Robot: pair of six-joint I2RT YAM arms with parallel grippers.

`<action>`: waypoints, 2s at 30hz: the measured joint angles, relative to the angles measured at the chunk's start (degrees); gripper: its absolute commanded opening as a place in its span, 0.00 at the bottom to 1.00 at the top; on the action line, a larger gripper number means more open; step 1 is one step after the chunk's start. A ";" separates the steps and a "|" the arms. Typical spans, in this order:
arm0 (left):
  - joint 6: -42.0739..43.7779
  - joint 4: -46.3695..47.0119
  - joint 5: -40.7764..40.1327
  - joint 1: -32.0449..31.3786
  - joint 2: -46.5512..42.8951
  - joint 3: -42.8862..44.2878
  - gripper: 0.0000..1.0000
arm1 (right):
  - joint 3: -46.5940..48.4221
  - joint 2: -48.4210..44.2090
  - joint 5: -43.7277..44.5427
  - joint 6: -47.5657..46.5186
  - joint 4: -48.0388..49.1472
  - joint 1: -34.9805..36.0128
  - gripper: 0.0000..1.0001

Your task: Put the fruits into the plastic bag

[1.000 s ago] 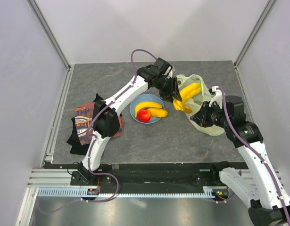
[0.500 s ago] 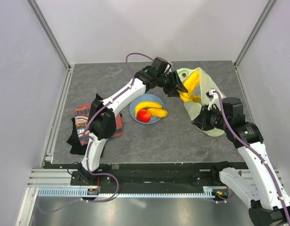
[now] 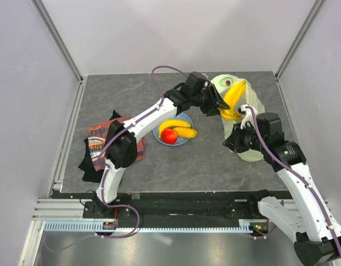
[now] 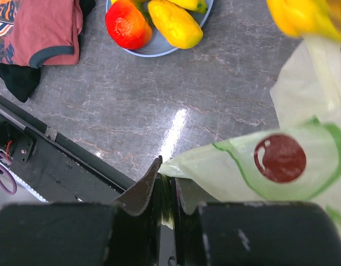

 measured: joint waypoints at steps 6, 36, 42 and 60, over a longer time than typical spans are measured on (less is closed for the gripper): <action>-0.17 0.17 -1.92 -3.48 0.52 0.87 0.48 | 0.00 0.22 0.13 0.04 1.11 0.76 0.17; 16.50 -0.81 -2.38 -0.92 -11.02 -8.48 0.77 | -0.63 1.40 4.44 11.52 7.85 0.76 0.13; 22.64 -0.72 -5.53 2.84 -24.52 -16.44 0.89 | 1.36 1.99 5.90 13.86 8.63 0.44 0.10; 41.86 -1.64 -11.58 6.78 -7.28 -6.60 0.91 | 3.85 5.27 7.48 19.69 12.07 -1.42 0.10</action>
